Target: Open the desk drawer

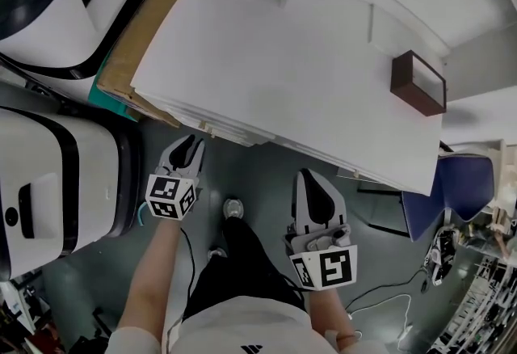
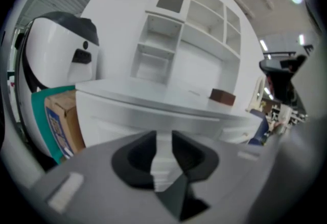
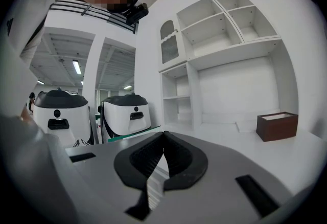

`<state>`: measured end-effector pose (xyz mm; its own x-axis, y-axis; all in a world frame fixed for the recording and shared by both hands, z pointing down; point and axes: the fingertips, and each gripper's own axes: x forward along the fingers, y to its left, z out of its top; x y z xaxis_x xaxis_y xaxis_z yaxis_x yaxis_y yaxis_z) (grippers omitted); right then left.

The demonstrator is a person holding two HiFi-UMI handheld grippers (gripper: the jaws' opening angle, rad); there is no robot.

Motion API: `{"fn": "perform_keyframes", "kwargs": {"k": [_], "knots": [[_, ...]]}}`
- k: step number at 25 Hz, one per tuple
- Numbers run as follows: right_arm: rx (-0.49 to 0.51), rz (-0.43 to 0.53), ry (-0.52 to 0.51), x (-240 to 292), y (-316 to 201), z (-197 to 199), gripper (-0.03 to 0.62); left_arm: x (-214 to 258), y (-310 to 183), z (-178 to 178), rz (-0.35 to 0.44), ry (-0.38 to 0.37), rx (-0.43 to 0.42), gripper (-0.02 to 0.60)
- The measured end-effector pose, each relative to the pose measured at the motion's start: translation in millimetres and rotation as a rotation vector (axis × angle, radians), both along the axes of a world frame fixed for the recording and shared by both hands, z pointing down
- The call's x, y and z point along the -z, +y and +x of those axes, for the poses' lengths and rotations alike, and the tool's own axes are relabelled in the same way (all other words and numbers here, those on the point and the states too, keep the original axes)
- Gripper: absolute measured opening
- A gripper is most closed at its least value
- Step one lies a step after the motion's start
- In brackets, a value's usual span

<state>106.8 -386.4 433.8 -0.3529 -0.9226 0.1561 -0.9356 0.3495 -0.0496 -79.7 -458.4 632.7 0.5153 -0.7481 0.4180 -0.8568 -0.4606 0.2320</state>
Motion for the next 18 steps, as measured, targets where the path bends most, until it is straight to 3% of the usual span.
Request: {"fn": "perform_keyframes", "kwargs": {"k": [18], "knots": [[-0.034, -0.066, 0.038, -27.8, -5.5, 15.2, 0.002, -95.4, -43.3, 4.3, -0.107, -0.108, 0.019, 0.138]]}}
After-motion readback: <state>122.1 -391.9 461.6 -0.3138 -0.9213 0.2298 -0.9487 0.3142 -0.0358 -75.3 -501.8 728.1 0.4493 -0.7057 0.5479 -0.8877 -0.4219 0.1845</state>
